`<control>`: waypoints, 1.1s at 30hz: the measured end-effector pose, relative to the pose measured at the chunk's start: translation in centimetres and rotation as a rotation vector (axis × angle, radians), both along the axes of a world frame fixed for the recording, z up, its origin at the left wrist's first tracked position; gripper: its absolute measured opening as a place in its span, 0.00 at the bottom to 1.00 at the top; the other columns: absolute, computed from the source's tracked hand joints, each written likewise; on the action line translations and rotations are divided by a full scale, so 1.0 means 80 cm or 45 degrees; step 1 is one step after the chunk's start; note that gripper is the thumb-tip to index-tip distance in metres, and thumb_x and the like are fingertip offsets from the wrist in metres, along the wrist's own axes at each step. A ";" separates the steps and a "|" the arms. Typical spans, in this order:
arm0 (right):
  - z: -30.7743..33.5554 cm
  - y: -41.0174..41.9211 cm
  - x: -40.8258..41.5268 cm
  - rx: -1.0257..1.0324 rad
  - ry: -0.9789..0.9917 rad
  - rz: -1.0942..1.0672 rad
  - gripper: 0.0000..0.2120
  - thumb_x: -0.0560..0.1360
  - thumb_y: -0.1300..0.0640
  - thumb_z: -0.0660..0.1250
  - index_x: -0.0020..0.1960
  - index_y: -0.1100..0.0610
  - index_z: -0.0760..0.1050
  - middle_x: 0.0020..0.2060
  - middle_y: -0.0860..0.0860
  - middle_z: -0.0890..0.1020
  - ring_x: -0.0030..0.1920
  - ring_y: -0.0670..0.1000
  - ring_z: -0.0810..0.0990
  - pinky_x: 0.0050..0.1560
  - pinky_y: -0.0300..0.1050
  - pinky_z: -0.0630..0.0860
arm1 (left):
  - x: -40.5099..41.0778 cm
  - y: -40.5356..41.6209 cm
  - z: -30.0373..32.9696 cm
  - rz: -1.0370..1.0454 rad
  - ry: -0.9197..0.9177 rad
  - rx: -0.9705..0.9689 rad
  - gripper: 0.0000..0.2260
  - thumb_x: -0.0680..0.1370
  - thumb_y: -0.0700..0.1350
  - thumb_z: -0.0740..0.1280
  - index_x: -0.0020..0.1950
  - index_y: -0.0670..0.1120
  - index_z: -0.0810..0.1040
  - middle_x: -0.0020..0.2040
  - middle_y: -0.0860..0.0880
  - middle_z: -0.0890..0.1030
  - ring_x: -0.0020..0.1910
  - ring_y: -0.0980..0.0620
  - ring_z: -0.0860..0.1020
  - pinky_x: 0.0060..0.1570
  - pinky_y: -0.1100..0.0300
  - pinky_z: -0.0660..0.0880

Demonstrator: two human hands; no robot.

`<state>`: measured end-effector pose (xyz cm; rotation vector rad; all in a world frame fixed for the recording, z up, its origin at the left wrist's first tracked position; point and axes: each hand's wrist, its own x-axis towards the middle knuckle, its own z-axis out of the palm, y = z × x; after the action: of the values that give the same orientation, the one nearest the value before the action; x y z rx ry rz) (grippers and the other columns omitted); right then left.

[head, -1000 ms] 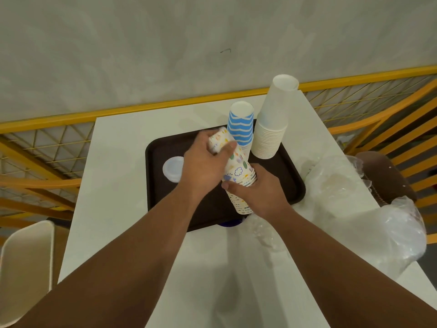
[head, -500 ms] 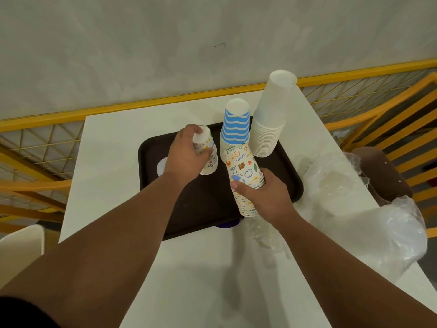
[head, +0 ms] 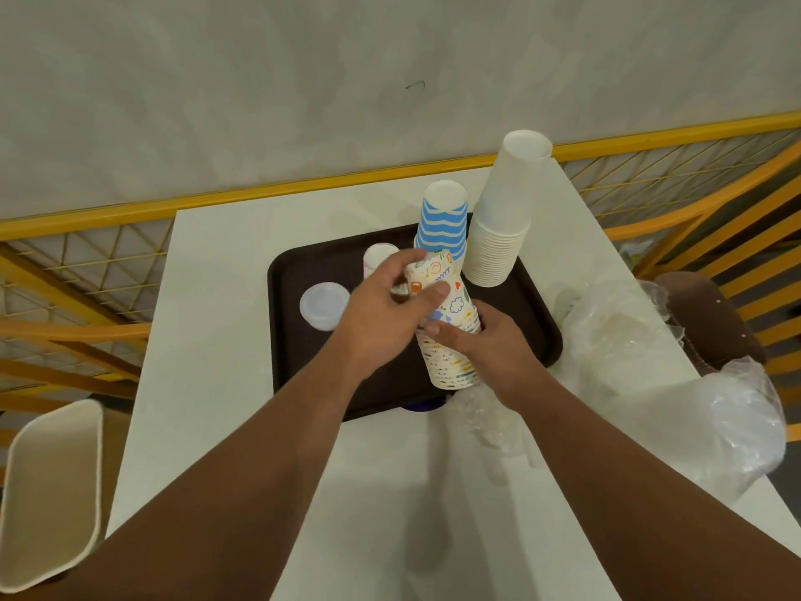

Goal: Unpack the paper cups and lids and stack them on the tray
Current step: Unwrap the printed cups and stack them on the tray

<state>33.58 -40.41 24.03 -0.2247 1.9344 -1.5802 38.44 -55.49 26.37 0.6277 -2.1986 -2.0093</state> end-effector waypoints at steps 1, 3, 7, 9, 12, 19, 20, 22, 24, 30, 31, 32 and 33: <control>0.002 -0.001 0.000 0.011 0.024 0.015 0.31 0.60 0.41 0.77 0.60 0.51 0.76 0.50 0.46 0.85 0.51 0.46 0.84 0.50 0.43 0.79 | 0.002 0.003 -0.005 0.041 -0.001 0.033 0.14 0.76 0.48 0.71 0.59 0.60 0.74 0.59 0.54 0.80 0.57 0.54 0.81 0.54 0.49 0.81; 0.004 -0.002 0.003 0.100 0.122 0.038 0.28 0.63 0.44 0.79 0.59 0.49 0.75 0.50 0.43 0.84 0.49 0.43 0.83 0.47 0.37 0.77 | 0.002 0.005 -0.009 0.181 0.003 0.075 0.14 0.76 0.48 0.72 0.59 0.59 0.74 0.59 0.52 0.81 0.56 0.52 0.81 0.53 0.47 0.81; 0.003 -0.007 0.008 0.237 0.314 0.013 0.26 0.67 0.46 0.77 0.61 0.48 0.72 0.49 0.39 0.79 0.47 0.38 0.78 0.41 0.29 0.71 | -0.001 0.011 -0.008 0.280 -0.053 0.024 0.19 0.75 0.50 0.72 0.65 0.52 0.72 0.59 0.51 0.81 0.55 0.52 0.82 0.51 0.48 0.82; 0.002 -0.007 0.008 0.250 0.360 -0.008 0.28 0.67 0.46 0.78 0.63 0.51 0.73 0.52 0.43 0.81 0.49 0.40 0.79 0.44 0.30 0.72 | -0.003 0.015 -0.006 0.330 -0.036 -0.015 0.17 0.76 0.50 0.72 0.63 0.52 0.73 0.57 0.52 0.81 0.54 0.54 0.82 0.51 0.50 0.82; -0.001 -0.004 0.004 0.337 0.388 -0.015 0.30 0.66 0.45 0.78 0.63 0.51 0.73 0.53 0.44 0.80 0.50 0.42 0.78 0.43 0.31 0.71 | -0.011 0.004 0.008 0.475 0.080 -0.076 0.14 0.77 0.49 0.71 0.60 0.51 0.73 0.52 0.54 0.82 0.49 0.58 0.82 0.49 0.55 0.82; -0.015 0.005 -0.001 0.439 0.282 -0.098 0.31 0.68 0.43 0.76 0.65 0.51 0.69 0.51 0.44 0.75 0.48 0.43 0.75 0.44 0.35 0.70 | -0.042 -0.060 0.013 0.342 0.176 -0.758 0.19 0.76 0.48 0.71 0.64 0.50 0.69 0.59 0.48 0.78 0.53 0.51 0.79 0.48 0.61 0.79; -0.017 0.005 -0.001 0.441 0.278 -0.097 0.30 0.68 0.44 0.76 0.65 0.51 0.69 0.50 0.43 0.75 0.46 0.42 0.75 0.42 0.34 0.70 | -0.045 -0.062 0.006 0.292 0.159 -0.801 0.19 0.76 0.47 0.71 0.64 0.49 0.69 0.60 0.47 0.77 0.55 0.50 0.78 0.52 0.56 0.79; -0.020 0.007 -0.002 0.436 0.268 -0.101 0.30 0.67 0.43 0.76 0.64 0.51 0.70 0.49 0.43 0.75 0.44 0.41 0.74 0.39 0.32 0.69 | -0.048 -0.063 -0.009 0.224 0.121 -0.821 0.20 0.76 0.46 0.70 0.65 0.49 0.68 0.62 0.46 0.76 0.58 0.49 0.77 0.57 0.52 0.78; -0.022 0.008 -0.002 0.443 0.262 -0.101 0.29 0.67 0.43 0.76 0.63 0.50 0.69 0.49 0.43 0.75 0.43 0.40 0.74 0.38 0.31 0.68 | -0.049 -0.062 -0.022 0.199 0.069 -0.828 0.20 0.76 0.45 0.70 0.66 0.49 0.68 0.63 0.46 0.75 0.59 0.48 0.76 0.57 0.53 0.77; -0.026 0.009 -0.002 0.445 0.234 -0.076 0.30 0.67 0.41 0.75 0.63 0.49 0.69 0.51 0.43 0.77 0.47 0.42 0.76 0.41 0.34 0.71 | -0.039 -0.061 -0.057 0.057 -0.207 -0.946 0.22 0.76 0.47 0.71 0.68 0.48 0.68 0.69 0.46 0.72 0.66 0.46 0.72 0.57 0.58 0.71; -0.025 0.008 -0.002 0.436 0.224 -0.077 0.30 0.67 0.41 0.75 0.63 0.49 0.70 0.51 0.43 0.77 0.48 0.43 0.77 0.42 0.35 0.71 | -0.036 -0.062 -0.057 0.050 -0.230 -0.953 0.22 0.77 0.48 0.70 0.69 0.48 0.68 0.71 0.47 0.70 0.68 0.46 0.70 0.58 0.59 0.69; -0.025 0.008 -0.002 0.422 0.217 -0.077 0.29 0.67 0.41 0.76 0.62 0.48 0.70 0.50 0.43 0.77 0.49 0.43 0.77 0.42 0.35 0.72 | -0.034 -0.062 -0.054 0.073 -0.225 -0.968 0.22 0.78 0.49 0.69 0.70 0.48 0.69 0.73 0.47 0.68 0.71 0.47 0.68 0.61 0.60 0.67; -0.024 0.008 -0.001 0.405 0.212 -0.078 0.29 0.66 0.41 0.76 0.61 0.48 0.69 0.50 0.43 0.77 0.49 0.43 0.78 0.42 0.35 0.72 | -0.031 -0.060 -0.047 0.129 -0.189 -0.978 0.21 0.78 0.50 0.68 0.70 0.49 0.70 0.74 0.48 0.67 0.72 0.48 0.66 0.63 0.61 0.65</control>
<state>33.48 -39.74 22.09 -0.1686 2.3082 -1.3008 35.94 -60.28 22.64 0.7527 -2.6746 -0.9493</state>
